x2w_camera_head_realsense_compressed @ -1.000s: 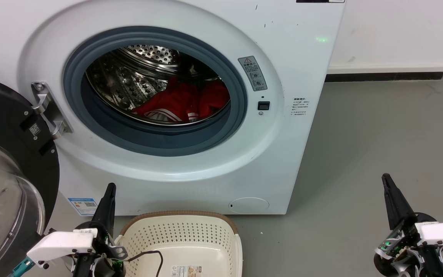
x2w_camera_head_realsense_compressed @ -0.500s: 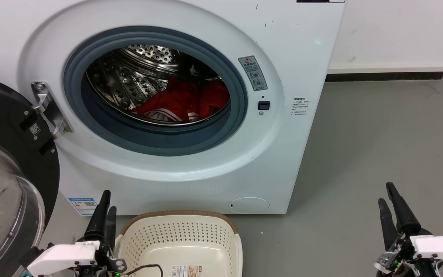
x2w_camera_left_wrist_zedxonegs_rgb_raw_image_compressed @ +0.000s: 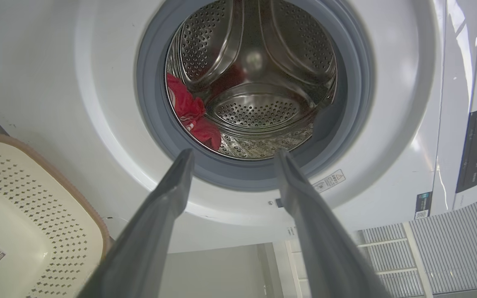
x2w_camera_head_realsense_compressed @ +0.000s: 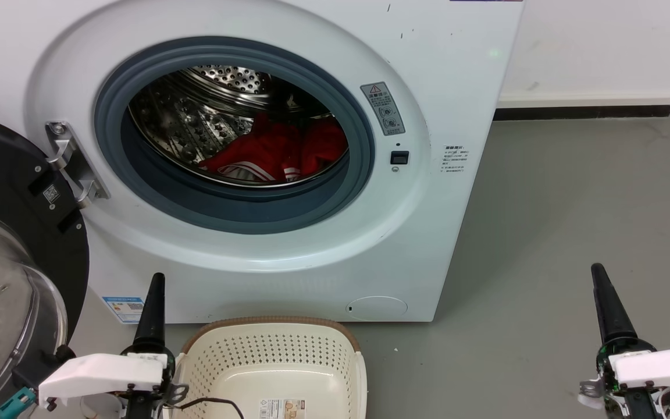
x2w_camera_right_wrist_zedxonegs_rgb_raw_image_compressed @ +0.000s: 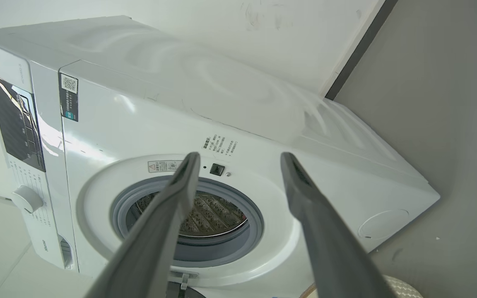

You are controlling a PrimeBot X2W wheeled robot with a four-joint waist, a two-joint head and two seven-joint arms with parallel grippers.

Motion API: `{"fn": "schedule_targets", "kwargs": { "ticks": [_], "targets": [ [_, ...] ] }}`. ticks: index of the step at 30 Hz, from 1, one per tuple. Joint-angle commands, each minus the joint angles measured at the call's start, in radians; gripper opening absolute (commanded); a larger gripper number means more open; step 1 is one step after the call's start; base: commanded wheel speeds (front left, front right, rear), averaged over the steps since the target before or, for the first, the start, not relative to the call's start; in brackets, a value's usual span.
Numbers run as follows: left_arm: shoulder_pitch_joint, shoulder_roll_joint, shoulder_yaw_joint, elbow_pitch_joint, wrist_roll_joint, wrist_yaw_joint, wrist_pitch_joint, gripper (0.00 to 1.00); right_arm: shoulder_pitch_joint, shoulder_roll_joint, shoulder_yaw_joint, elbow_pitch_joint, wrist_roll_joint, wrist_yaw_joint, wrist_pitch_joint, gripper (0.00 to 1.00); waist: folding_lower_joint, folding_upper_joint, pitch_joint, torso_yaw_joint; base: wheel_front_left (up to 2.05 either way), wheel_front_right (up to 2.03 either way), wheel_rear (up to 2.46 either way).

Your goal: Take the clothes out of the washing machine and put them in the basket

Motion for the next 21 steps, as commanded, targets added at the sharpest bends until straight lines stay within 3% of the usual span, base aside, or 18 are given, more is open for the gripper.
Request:
{"fn": "schedule_targets", "kwargs": {
  "ticks": [1,21],
  "targets": [
    [-0.008,0.004,-0.009,-0.033,0.054,0.011,-0.011,1.00,-0.005,-0.005,0.005,-0.032,-0.049,0.000,-0.012,1.00,0.0000,-0.0001,0.001,0.000,0.00,0.00,0.00],
    [0.024,0.009,-0.091,-0.109,0.475,0.117,-0.084,1.00,0.040,-0.005,0.072,-0.144,-0.520,0.000,-0.086,1.00,0.0000,-0.0001,0.005,0.000,0.00,0.00,0.00]
  ]
}}
